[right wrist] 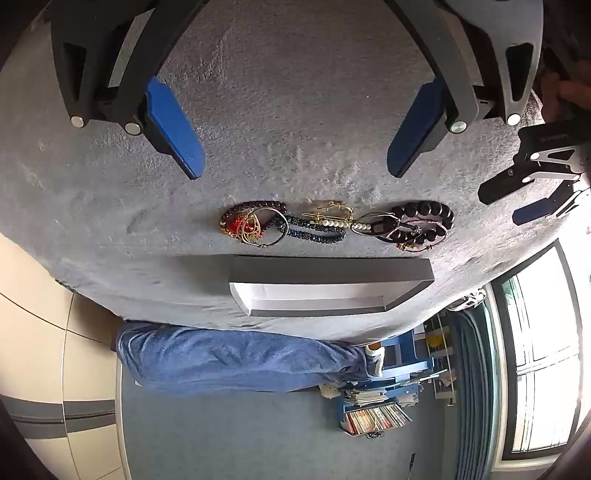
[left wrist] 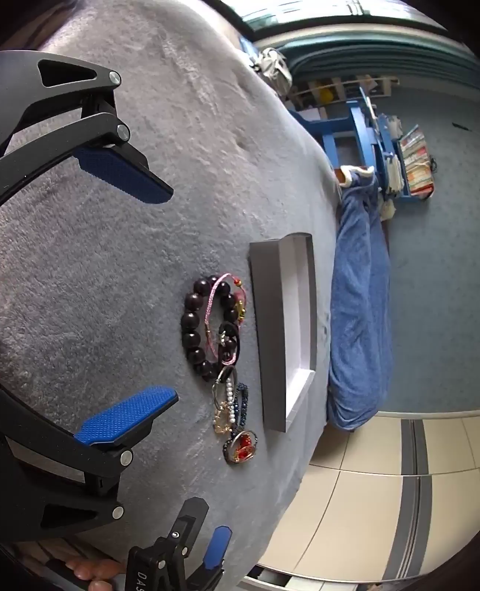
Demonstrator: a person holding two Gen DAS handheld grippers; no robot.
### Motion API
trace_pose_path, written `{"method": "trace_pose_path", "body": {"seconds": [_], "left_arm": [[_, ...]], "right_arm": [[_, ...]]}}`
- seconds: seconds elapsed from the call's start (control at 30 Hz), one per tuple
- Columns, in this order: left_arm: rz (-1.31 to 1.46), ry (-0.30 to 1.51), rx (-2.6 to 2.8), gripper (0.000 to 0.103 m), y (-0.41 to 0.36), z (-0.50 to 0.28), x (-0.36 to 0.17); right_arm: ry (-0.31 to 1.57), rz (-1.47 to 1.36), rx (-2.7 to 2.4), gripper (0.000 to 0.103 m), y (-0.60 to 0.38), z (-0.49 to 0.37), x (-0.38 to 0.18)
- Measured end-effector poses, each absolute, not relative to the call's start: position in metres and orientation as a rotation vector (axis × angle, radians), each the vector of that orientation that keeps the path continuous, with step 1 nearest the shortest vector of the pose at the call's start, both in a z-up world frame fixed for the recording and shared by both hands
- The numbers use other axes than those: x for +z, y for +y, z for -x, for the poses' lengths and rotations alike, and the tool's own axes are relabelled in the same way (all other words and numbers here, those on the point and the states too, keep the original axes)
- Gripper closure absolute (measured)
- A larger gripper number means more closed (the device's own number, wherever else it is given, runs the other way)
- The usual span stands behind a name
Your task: Organize jewelry
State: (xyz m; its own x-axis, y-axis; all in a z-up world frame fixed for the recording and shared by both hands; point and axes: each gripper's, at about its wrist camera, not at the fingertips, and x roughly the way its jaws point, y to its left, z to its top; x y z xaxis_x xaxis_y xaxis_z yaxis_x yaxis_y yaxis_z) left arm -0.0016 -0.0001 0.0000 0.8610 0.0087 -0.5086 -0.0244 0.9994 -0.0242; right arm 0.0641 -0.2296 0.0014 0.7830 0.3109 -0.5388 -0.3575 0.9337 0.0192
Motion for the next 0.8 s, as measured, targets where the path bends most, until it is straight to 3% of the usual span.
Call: {"method": "trace_pose_path", "body": {"seconds": [0.8], "left_arm": [[0.039,0.553,0.016,0.005,0.005,0.000,-0.004]], "right_arm": [[0.559,0.075,0.368,0.005,-0.234,-0.060,0.008]]}}
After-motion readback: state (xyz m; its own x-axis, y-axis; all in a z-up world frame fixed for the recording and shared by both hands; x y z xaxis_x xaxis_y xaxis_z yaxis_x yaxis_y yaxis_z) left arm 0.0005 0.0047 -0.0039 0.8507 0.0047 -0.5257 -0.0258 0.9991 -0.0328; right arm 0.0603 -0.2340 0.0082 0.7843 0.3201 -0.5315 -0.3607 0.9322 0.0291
